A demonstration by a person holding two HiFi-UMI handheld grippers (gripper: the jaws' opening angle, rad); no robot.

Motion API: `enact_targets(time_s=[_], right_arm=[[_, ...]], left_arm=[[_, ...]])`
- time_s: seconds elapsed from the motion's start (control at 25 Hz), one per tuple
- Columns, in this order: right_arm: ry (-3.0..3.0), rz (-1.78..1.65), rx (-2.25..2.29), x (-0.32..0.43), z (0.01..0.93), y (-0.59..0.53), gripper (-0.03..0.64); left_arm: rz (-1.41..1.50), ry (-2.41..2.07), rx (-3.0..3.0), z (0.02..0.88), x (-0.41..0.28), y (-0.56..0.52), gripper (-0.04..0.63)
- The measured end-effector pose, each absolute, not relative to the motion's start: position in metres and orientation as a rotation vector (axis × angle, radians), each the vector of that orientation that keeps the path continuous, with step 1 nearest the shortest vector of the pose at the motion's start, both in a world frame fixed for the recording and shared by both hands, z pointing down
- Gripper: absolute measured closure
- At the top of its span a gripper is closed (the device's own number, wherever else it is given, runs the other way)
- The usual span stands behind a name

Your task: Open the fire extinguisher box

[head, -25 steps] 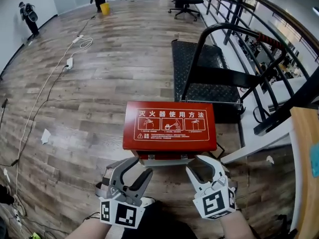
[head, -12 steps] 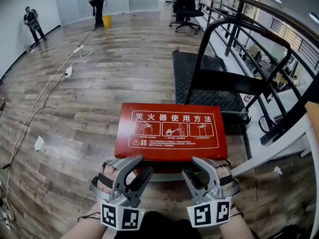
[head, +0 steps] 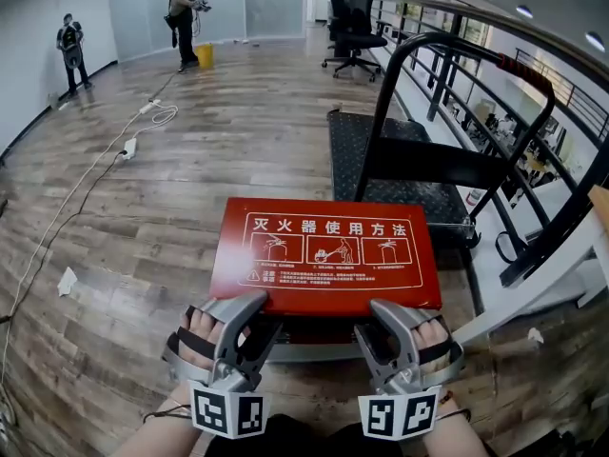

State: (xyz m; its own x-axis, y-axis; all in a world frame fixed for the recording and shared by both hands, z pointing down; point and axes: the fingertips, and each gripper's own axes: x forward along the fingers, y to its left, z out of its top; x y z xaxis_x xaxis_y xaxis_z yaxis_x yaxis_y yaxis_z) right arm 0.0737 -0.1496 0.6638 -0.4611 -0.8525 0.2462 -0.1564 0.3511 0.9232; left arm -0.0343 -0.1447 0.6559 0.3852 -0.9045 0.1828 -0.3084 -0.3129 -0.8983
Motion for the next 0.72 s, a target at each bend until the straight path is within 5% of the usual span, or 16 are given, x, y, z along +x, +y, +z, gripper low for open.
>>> enact_targets(time_s=[0.72], right_arm=[[-1.879, -1.155, 0.995, 0.081, 0.628, -0.152, 0.454]], left_arm=[[-0.839, 1.063, -1.799, 0.622, -0.037, -0.146, 0.393]])
